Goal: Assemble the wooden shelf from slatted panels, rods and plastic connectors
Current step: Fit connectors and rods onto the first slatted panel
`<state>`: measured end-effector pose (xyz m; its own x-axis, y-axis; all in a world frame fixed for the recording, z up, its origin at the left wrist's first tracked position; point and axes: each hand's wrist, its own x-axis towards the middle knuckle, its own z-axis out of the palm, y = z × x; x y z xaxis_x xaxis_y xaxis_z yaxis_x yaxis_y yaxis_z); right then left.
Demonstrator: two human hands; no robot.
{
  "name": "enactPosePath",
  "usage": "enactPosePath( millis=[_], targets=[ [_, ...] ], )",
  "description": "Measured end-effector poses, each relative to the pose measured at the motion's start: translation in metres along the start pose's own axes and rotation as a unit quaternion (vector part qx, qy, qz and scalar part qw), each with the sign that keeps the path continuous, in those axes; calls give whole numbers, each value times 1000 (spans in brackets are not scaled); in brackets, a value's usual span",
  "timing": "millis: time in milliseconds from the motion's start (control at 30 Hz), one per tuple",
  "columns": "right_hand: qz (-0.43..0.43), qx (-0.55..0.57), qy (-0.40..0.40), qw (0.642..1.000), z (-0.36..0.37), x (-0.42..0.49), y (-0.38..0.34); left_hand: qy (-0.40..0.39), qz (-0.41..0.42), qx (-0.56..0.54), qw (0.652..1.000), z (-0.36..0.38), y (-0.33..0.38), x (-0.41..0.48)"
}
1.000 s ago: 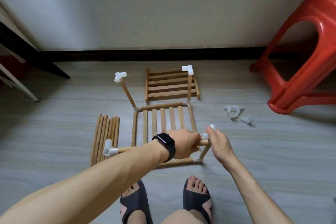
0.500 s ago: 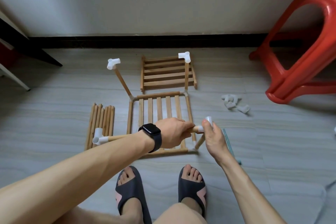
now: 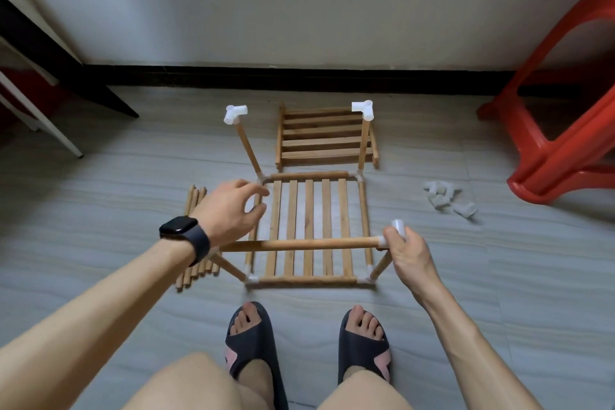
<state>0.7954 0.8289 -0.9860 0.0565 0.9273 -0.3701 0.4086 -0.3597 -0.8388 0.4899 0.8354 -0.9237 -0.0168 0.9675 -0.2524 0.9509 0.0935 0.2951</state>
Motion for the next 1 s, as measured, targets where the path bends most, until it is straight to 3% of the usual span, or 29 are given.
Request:
enactPosePath(
  millis=[100,200,300,433,733,1000],
  targets=[
    [5,1,8,1000,5,1,-3,82,-122,-166,975,13,-37,-23],
    [4,3,9,1000,6,2,-3,81,-199,-399,891,35,-45,-38],
    [4,0,-2,1000,6,3,-3,122,-215,-447,860,49,-46,-39],
    [-3,-5,2,1000,8,3,-2,79,-192,-553,807,48,-53,-33],
    [2,-10,41,999,18,3,0,119,-218,-556,793,55,-53,-26],
    [8,22,83,996,28,-5,-14,141,-215,-522,814,60,-53,-24]
  ],
)
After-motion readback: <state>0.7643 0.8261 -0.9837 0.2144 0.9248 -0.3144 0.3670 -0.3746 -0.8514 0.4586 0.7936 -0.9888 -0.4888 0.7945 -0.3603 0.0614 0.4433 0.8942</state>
